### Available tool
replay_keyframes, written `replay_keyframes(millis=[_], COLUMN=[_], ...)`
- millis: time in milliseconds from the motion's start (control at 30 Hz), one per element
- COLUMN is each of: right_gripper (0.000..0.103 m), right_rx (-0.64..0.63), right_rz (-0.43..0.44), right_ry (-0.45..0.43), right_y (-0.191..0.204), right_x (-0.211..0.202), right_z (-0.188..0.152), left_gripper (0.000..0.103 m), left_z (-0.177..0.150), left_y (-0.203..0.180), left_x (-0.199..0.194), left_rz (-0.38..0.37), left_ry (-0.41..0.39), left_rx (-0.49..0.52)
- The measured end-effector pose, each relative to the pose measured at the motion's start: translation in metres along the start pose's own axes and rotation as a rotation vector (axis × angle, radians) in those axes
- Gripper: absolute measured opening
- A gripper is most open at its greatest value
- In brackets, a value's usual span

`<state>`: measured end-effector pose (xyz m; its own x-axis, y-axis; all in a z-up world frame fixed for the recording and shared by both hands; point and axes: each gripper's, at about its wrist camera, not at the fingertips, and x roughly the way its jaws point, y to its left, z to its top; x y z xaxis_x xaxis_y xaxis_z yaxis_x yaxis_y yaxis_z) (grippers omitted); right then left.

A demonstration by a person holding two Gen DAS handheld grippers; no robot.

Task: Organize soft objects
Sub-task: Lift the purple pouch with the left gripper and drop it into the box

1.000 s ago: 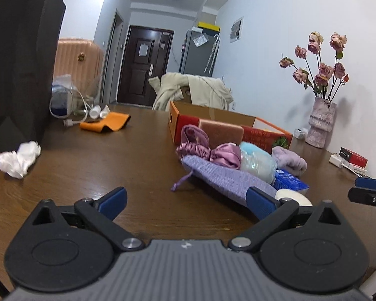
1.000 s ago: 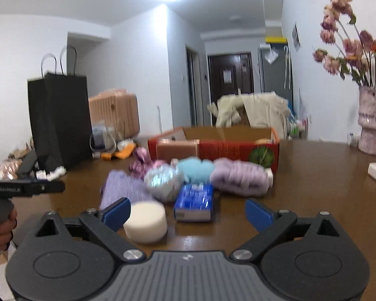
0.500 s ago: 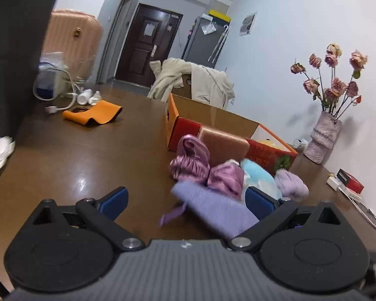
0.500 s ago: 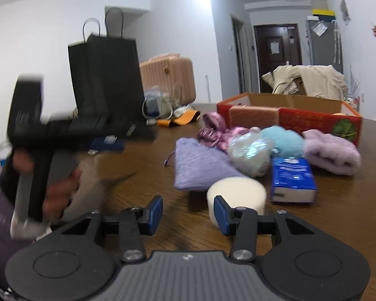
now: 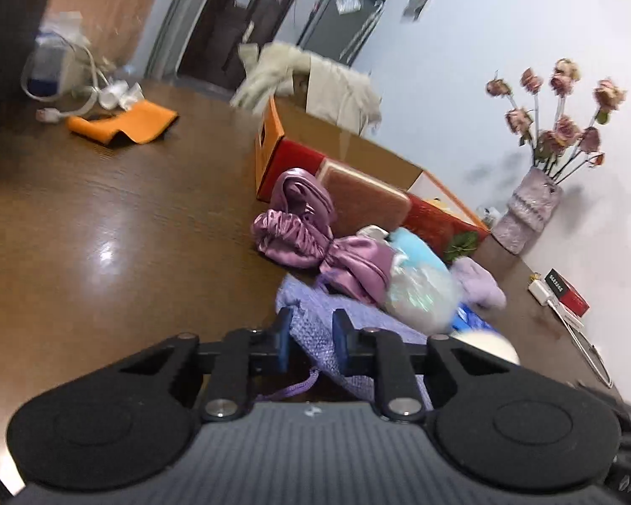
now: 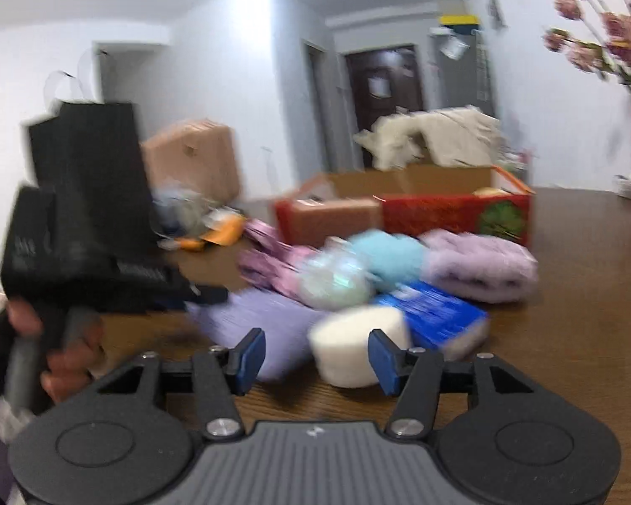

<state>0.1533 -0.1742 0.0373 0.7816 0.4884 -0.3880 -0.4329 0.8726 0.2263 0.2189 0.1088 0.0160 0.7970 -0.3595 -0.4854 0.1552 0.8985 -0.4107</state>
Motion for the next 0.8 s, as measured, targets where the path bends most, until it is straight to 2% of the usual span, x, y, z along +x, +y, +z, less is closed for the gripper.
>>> replay_keyframes(millis=[67,200,300,367,433,633,733,800], right_gripper=[0.054,0.055,0.055,0.054,0.054,0.053,0.035,0.031], right_rx=[0.014,0.094,0.117,0.097,0.100,0.083,0.075,0.082], right_rz=[0.024,0.050,0.106,0.089,0.070,0.105,0.109,0.115], right_ry=[0.027,0.088,0.094,0.106,0.131,0.172,0.155,0.142], right_y=[0.003,-0.003,0.000,0.005,0.003,0.007,0.009,0.007], right_x=[0.004,0.016,0.017,0.020,0.027,0.036,0.033,0.031], right_z=[-0.001,-0.003,-0.005,-0.006,-0.009,-0.012,-0.013,-0.012], left_gripper=[0.016,0.015,0.015,0.015,0.015,0.015,0.015,0.015], left_z=[-0.017,-0.040,-0.049,-0.049,-0.050,-0.054,-0.053,-0.053], left_y=[-0.006,-0.016,-0.025,-0.027,-0.024,-0.024,-0.023,-0.024], left_x=[-0.021,-0.050,-0.050,-0.045,-0.043,-0.043,-0.042,-0.043], left_rz=[0.010,0.005,0.043,0.074,0.072,0.070,0.073,0.072], left_ry=[-0.037,-0.063,-0.062,-0.051,-0.038,-0.027,-0.024,-0.026], left_rx=[0.011,0.035,0.101,0.128,0.120,0.142,0.140,0.144])
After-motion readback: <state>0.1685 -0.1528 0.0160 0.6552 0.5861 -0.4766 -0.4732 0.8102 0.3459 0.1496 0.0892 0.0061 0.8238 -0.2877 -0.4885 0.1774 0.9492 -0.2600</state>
